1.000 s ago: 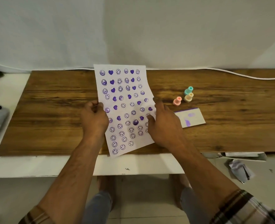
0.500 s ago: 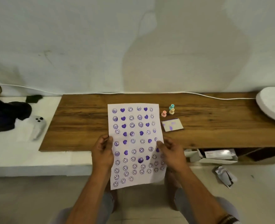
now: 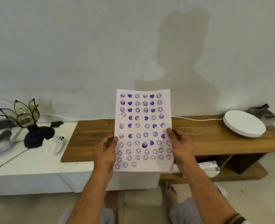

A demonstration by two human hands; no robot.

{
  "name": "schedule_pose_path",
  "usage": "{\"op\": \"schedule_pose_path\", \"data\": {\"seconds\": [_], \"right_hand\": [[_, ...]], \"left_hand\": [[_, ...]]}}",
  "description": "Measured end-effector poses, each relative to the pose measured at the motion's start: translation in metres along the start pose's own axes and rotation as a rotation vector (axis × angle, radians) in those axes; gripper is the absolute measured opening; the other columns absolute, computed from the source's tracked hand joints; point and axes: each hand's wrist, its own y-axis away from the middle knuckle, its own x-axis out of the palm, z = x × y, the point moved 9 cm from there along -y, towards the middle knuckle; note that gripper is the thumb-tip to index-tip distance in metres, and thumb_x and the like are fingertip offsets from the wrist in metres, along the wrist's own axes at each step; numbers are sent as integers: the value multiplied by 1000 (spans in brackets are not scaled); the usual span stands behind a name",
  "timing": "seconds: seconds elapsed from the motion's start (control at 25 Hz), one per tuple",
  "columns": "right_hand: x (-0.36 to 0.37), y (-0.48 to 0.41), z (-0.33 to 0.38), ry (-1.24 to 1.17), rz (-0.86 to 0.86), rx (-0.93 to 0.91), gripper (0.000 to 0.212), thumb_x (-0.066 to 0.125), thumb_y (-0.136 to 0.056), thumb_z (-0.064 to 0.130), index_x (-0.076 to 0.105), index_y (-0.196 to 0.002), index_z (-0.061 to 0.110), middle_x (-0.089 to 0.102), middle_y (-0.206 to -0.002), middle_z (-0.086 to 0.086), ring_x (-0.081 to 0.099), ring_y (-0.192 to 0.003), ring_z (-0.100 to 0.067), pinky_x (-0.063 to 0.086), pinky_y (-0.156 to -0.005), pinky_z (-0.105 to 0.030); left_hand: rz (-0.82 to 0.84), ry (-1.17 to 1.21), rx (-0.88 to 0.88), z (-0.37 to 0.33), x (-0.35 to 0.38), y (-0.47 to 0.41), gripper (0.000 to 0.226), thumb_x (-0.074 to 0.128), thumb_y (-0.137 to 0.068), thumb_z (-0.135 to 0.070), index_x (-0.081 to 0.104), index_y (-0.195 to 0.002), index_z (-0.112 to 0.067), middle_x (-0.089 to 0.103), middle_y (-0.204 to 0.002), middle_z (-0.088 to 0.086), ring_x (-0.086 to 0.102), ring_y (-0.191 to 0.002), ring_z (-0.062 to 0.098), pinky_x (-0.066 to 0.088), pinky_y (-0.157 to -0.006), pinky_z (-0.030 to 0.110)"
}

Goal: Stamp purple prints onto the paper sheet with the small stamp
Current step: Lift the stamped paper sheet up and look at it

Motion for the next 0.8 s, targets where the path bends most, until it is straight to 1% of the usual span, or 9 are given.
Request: {"op": "schedule_pose_path", "data": {"seconds": [0.08,0.16,0.2,0.24,0.36,0.44,0.56,0.64,0.8], "right_hand": [[10,6,53,-19,47,-90,8,75,-99,29,81,-103,26,85,-102,-2,83,-89,-23,67,-69,-39],[17,14,96,-44,61,-183,13,73,-100,25,84,-92,29,85,-98,1,82,-83,-15,65,-63,-30],[19,19,113,-60,65,-206,14,74,-100,23,84,-91,27,85,-97,0,81,-81,-14,64,-62,-28],[22,23,125,-72,74,-215,11,74,-99,22,83,-93,23,85,-98,-1,81,-80,-14,64,-62,-27],[27,35,151,-103,82,-227,8,74,-98,20,80,-100,15,85,-96,-3,81,-75,-13,63,-59,-25],[29,40,160,-96,77,-232,9,74,-98,21,80,-101,15,85,-95,-1,81,-74,-14,62,-58,-27],[33,47,172,-89,78,-232,9,74,-98,24,80,-102,18,85,-98,-2,79,-83,-20,61,-67,-36],[34,51,178,-86,78,-242,9,74,-98,25,81,-101,20,85,-98,0,79,-83,-20,61,-69,-37],[36,57,185,-51,83,-264,9,73,-98,30,80,-101,24,85,-98,3,79,-85,-20,60,-68,-38]], "left_hand": [[25,61,73,-48,13,10,11,67,-99,-12,75,-100,-19,83,-94,-3,76,-85,15,60,-71,30],[51,107,118,-87,24,22,14,65,-101,-11,75,-110,-15,81,-105,5,76,-95,23,61,-84,40],[56,117,146,-105,27,28,17,65,-101,-11,74,-115,-12,80,-110,9,76,-99,27,61,-89,44],[59,127,172,-121,28,34,18,65,-101,-10,75,-116,-12,80,-112,10,76,-101,28,60,-91,46],[57,139,224,-156,25,47,15,68,-99,-11,78,-101,-22,83,-103,4,78,-97,23,62,-86,39],[63,145,229,-169,23,54,16,69,-98,-10,77,-98,-23,83,-101,3,77,-103,28,62,-91,44],[61,139,248,-183,20,62,15,70,-98,-10,76,-99,-24,81,-109,9,75,-110,34,58,-100,55],[57,131,267,-190,17,64,16,71,-98,-11,77,-99,-26,82,-107,7,76,-108,31,59,-100,54],[55,118,290,-197,13,66,16,72,-97,-12,78,-95,-28,84,-96,-2,78,-101,26,62,-95,50]]}}
